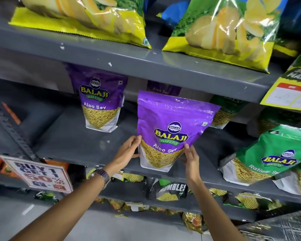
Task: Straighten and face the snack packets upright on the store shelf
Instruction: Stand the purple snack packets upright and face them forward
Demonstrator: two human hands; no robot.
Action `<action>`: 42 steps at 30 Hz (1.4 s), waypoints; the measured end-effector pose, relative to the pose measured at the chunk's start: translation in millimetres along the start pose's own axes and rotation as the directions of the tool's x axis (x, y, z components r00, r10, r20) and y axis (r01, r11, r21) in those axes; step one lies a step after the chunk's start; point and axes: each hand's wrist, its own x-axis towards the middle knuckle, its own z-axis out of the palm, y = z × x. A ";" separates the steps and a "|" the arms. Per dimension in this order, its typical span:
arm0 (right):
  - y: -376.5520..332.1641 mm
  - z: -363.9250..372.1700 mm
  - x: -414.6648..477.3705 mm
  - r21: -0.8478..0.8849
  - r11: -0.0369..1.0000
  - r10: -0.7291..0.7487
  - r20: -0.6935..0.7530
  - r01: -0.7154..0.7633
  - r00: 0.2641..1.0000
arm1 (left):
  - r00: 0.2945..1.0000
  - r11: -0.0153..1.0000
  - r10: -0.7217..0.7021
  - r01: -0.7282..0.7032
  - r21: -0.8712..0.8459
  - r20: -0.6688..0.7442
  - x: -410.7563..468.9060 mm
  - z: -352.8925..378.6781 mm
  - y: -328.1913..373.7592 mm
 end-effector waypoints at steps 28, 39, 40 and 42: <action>-1.3 237.4 59.3 -0.183 0.973 0.147 0.036 -0.139 0.988 | 0.874 0.997 -0.035 -0.005 -0.081 -0.484 70.0 -196.5 35.1; -7.9 244.7 72.1 -0.162 0.984 0.092 0.087 -0.077 0.992 | 0.931 0.990 -0.096 0.053 -0.127 -0.352 43.5 -195.0 35.9; -6.2 242.0 67.0 -0.164 0.984 0.082 0.087 -0.067 0.993 | 0.936 0.989 -0.106 0.064 -0.134 -0.336 38.3 -196.7 34.9; -2.0 235.1 54.5 -0.177 0.983 0.062 0.114 -0.042 0.991 | 0.945 0.986 -0.116 0.072 -0.150 -0.306 26.9 -199.3 31.9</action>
